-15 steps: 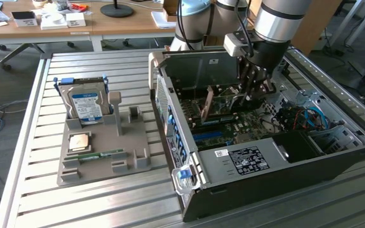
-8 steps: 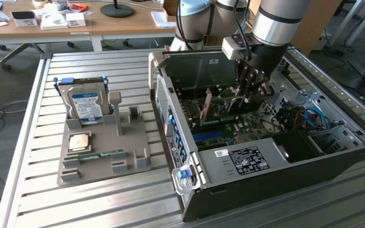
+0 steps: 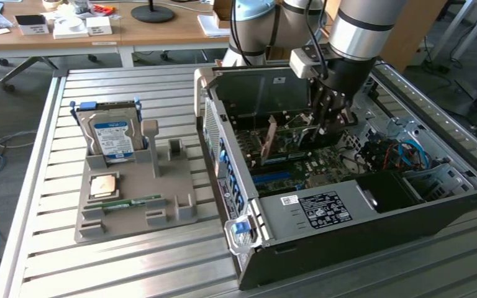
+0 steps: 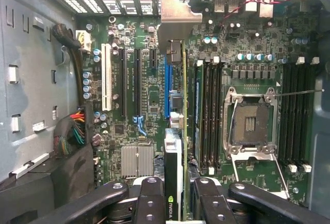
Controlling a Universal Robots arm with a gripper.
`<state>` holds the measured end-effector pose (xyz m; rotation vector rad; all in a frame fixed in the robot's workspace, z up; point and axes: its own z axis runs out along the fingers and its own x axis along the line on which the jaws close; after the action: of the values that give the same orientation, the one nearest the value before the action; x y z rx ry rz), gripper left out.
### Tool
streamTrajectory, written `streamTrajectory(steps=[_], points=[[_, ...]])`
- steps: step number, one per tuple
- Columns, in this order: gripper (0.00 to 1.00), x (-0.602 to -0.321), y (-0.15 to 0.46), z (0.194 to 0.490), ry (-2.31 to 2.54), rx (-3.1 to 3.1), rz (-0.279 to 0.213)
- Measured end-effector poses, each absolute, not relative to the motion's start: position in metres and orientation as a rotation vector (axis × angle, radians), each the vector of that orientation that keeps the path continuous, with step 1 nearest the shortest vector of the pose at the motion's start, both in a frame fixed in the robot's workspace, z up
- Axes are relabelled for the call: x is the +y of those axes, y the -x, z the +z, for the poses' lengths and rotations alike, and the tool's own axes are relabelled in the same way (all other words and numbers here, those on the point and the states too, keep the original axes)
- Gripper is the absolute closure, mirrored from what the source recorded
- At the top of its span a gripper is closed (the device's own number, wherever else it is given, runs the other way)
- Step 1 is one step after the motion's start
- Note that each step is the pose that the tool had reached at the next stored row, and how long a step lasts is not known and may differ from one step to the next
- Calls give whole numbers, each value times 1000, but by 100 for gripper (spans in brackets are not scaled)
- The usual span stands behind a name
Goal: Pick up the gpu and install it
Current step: 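Insert the gpu into the slot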
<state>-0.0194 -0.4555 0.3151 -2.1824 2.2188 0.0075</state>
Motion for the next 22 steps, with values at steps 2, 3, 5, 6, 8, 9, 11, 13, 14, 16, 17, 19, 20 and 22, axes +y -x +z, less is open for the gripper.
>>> streamTrajectory(steps=[2,3,5,6,8,9,11,13,14,16,17,19,20,22], points=[[73,-455,20,315,2183,2218,8],[73,-455,21,315,2183,2219,8],[73,-455,22,315,2183,2218,8],[73,-455,22,315,2183,2218,8],[73,-455,23,315,2183,2218,8],[73,-455,23,315,2183,2218,8],[73,-455,23,315,2183,2218,8],[73,-455,24,315,2183,2219,8],[73,-455,24,315,2182,2219,8],[73,-456,25,315,2183,2219,8],[73,-456,25,315,2183,2219,7],[73,-455,26,314,2183,2218,8],[73,-455,26,314,2183,2219,7],[73,-456,26,314,2183,2218,7]])
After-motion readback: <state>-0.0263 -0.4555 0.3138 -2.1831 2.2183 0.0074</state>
